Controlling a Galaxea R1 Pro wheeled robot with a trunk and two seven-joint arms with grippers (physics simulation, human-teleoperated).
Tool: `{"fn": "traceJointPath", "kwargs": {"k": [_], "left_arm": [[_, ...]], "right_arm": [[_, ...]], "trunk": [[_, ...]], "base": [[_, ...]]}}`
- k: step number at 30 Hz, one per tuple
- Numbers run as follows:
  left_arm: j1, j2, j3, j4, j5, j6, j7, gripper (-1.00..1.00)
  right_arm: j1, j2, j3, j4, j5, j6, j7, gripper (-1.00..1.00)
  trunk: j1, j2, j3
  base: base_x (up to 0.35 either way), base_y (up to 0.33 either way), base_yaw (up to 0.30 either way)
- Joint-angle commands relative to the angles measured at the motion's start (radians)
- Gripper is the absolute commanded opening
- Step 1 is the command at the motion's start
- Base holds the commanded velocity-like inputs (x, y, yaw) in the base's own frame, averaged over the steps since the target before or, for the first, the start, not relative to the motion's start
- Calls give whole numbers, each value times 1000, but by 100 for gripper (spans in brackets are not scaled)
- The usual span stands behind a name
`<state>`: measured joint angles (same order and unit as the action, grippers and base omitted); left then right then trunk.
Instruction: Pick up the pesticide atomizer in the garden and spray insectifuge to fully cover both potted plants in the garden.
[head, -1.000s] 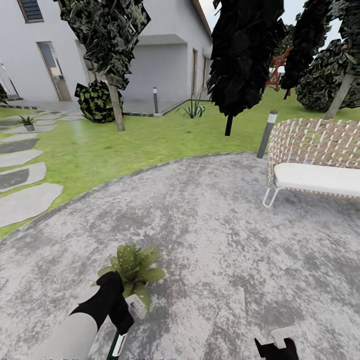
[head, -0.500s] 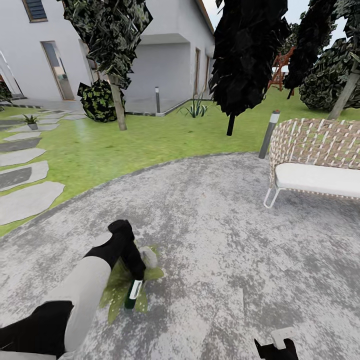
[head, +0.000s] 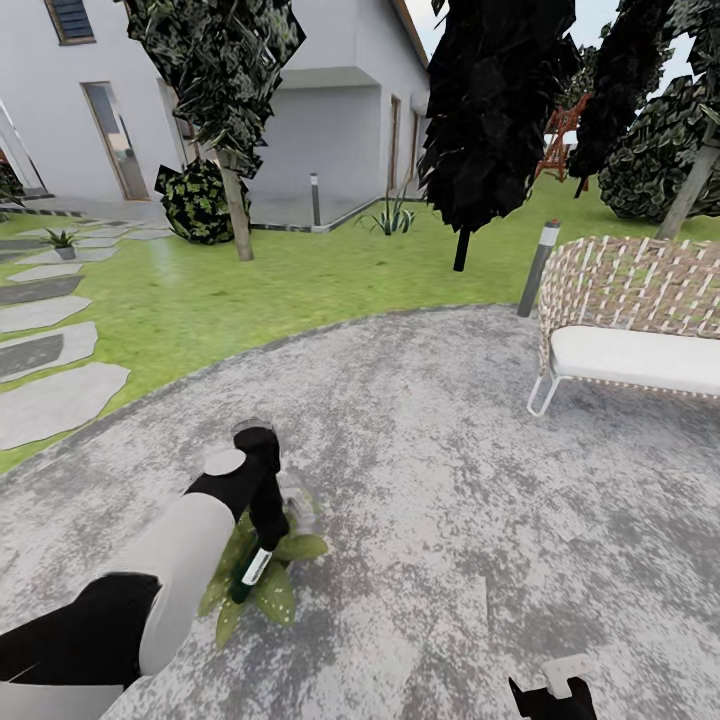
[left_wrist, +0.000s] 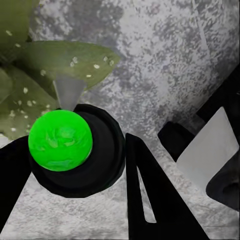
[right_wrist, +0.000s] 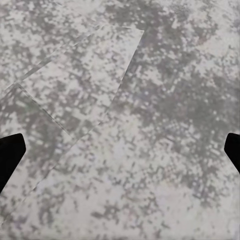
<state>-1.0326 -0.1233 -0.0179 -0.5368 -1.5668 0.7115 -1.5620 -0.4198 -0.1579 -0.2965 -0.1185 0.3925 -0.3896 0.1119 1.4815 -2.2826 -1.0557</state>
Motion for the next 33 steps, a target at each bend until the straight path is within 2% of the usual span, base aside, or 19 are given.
{"fn": "traceJointPath", "kwargs": {"k": [1, 4, 8, 14, 15, 18, 23, 27, 30, 32, 33], "left_arm": [[-1, -1, -1, 12, -7, 10, -9, -100], [-1, -1, 4, 28, -4, 11, -9, -100], [7, -1, 5, 36, 31, 9, -9, -100], [29, 3, 9, 20, 34, 12, -9, -100], [28, 2, 7, 18, 34, 32, -9, -100], [14, -2, 4, 11, 35, 58, -9, -100], [-20, -6, 2, -64, 36, 59, -9, -100], [-65, 2, -4, -63, 33, 37, -9, -100], [-61, 6, -7, -60, 31, -28, -9, -100], [-56, 20, -8, -59, 27, -68, -9, -100], [-53, 38, -9, -58, 26, -83, -9, -100]], "right_arm": [[-1, 0, -9, 0, 5, -3, 6, 100], [-1, 0, -9, 0, 5, -3, 6, 100], [-1, 0, -9, 0, 5, -3, 6, 100], [-1, 0, -9, 0, 5, -3, 6, 100], [-1, 0, -9, 0, 5, -3, 6, 100], [-1, 0, -9, 0, 5, -3, 6, 100], [-1, 0, -9, 1, 6, -3, 6, 100], [-1, 0, -9, 0, 6, -3, 6, 100], [-1, 0, -9, 0, 6, -3, 6, 100], [-1, 0, -9, 0, 6, -3, 6, 100], [-1, 0, -9, 0, 6, -3, 6, 100]], "trunk": [[0, 0, -1], [0, 0, -1], [0, 0, -1], [0, 0, -1], [0, 0, -1], [0, 0, -1], [0, 0, -1], [0, 0, -1], [0, 0, -1], [0, 0, -1], [0, 0, -1]], "base": [[0, 0, 0], [76, 159, 0], [167, 270, 0], [64, 85, 0], [4, 5, 0], [0, 1, 0], [0, 0, 0], [0, 0, 0], [0, 0, 0], [0, 0, 0], [0, 0, 0]]}}
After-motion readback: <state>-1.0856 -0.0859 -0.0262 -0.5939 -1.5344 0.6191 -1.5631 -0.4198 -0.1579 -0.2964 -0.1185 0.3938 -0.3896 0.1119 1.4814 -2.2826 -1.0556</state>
